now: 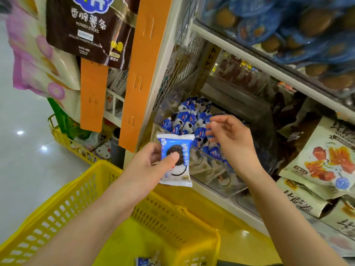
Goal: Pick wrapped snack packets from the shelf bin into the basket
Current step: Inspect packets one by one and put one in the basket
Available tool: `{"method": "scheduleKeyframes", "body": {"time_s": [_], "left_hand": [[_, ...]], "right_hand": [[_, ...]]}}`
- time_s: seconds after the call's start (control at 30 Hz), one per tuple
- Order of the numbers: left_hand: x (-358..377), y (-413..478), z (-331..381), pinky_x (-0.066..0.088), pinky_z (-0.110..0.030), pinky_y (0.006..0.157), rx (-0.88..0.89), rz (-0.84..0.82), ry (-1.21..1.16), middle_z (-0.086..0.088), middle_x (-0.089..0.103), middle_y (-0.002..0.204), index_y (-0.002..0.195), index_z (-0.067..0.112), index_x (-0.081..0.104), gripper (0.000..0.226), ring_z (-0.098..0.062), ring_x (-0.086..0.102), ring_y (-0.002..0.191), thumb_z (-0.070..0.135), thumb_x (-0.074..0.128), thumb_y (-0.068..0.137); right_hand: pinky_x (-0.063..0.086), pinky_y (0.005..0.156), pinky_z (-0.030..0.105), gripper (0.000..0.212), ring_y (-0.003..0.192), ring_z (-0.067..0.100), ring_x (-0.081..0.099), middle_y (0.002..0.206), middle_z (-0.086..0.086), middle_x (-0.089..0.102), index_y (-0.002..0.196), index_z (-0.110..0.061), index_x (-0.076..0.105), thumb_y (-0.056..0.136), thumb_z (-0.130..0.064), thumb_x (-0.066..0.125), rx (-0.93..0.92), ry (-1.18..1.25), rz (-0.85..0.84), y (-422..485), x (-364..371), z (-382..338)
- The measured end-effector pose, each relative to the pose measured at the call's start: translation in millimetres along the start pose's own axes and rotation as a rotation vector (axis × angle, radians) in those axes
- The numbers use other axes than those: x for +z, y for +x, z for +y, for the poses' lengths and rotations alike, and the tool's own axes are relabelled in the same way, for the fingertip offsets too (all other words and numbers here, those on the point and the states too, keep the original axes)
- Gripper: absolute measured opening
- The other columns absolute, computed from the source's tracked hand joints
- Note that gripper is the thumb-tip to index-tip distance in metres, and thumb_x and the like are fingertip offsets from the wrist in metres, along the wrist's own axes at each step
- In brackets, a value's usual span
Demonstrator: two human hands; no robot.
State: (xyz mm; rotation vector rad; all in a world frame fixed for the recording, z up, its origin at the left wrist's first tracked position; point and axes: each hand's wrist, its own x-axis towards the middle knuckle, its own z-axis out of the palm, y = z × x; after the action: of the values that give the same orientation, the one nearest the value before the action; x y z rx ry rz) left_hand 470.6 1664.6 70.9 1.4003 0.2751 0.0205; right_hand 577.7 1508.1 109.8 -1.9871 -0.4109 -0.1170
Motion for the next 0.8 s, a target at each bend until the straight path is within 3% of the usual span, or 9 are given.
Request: {"method": "scheduleKeyframes", "body": {"time_s": [0.13,0.23,0.37,0.43,0.53,0.6,0.73,0.8], "left_hand": [[-5.9,4.3,1.5,0.041,-0.009,0.054,0.011,0.024,-0.027,0.012,0.068,0.087,0.102,0.028,0.059,0.017,0.011,0.059,0.064,0.034,0.057,0.086],[-9.9,6.7,3.9,0.04,-0.008,0.051,0.025,0.051,-0.063,0.015,0.061,0.065,0.103,0.025,0.059,0.018,0.009,0.055,0.057,0.032,0.056,0.087],[-12.7,10.3,6.5,0.041,-0.019,0.064,0.007,0.079,-0.12,0.014,0.063,0.067,0.102,0.024,0.058,0.017,0.001,0.059,0.067,0.031,0.057,0.087],[-12.4,11.6,7.4,0.047,-0.027,0.072,-0.005,0.085,-0.16,0.011,0.064,0.068,0.101,0.022,0.059,0.016,-0.005,0.062,0.071,0.029,0.057,0.087],[-11.1,11.3,8.2,0.052,-0.039,0.083,-0.018,0.078,-0.241,0.006,0.069,0.073,0.1,0.02,0.06,0.014,-0.011,0.067,0.075,0.027,0.057,0.088],[-10.1,10.6,8.0,0.052,-0.037,0.083,-0.011,0.067,-0.272,0.004,0.072,0.077,0.1,0.019,0.06,0.016,-0.012,0.068,0.077,0.029,0.055,0.088],[-9.8,9.6,9.6,0.054,-0.025,0.061,-0.05,0.04,-0.416,-0.002,0.074,0.086,0.102,0.013,0.061,0.023,-0.01,0.07,0.075,0.03,0.052,0.09],[-9.6,9.1,11.0,0.056,-0.024,0.059,-0.07,0.008,-0.535,-0.007,0.074,0.088,0.107,0.008,0.059,0.028,-0.015,0.071,0.077,0.029,0.048,0.091]], "right_hand": [[0.051,0.082,0.032,0.007,0.091,0.019,0.062,0.094,0.005,0.064,0.095,-0.019,0.059,0.092,-0.015,0.054,0.137,-0.377,-0.028,56.7,0.8,28.9],[0.042,0.077,0.022,0.017,0.091,0.016,0.059,0.099,0.008,0.066,0.101,-0.007,0.065,0.092,-0.018,0.057,0.146,-0.637,-0.118,74.8,6.4,43.2],[0.052,0.078,0.036,0.023,0.081,0.024,0.064,0.091,0.015,0.07,0.087,0.001,0.068,0.092,-0.019,0.057,0.096,-0.766,-0.172,77.7,12.2,43.1],[0.053,0.073,0.035,0.022,0.074,0.017,0.061,0.095,0.007,0.07,0.087,-0.002,0.068,0.093,-0.017,0.053,0.087,-0.817,-0.166,77.8,12.9,38.6],[0.051,0.07,0.033,0.017,0.071,0.014,0.058,0.092,-0.001,0.066,0.087,-0.013,0.064,0.095,-0.017,0.051,0.063,-0.815,-0.065,75.0,8.9,24.5],[0.054,0.071,0.038,0.013,0.073,0.016,0.061,0.087,-0.003,0.064,0.089,-0.015,0.062,0.095,-0.02,0.051,0.032,-0.761,0.035,68.6,1.8,13.3],[0.051,0.065,0.02,0.011,0.071,0.006,0.06,0.08,-0.008,0.061,0.085,-0.025,0.057,0.094,-0.02,0.052,-0.186,-0.52,0.203,44.0,-15.0,-13.0],[0.052,0.062,0.015,0.016,0.072,0.004,0.062,0.08,-0.011,0.062,0.08,-0.03,0.055,0.093,-0.021,0.053,-0.177,-0.338,0.219,29.9,-18.8,-27.8]]}}
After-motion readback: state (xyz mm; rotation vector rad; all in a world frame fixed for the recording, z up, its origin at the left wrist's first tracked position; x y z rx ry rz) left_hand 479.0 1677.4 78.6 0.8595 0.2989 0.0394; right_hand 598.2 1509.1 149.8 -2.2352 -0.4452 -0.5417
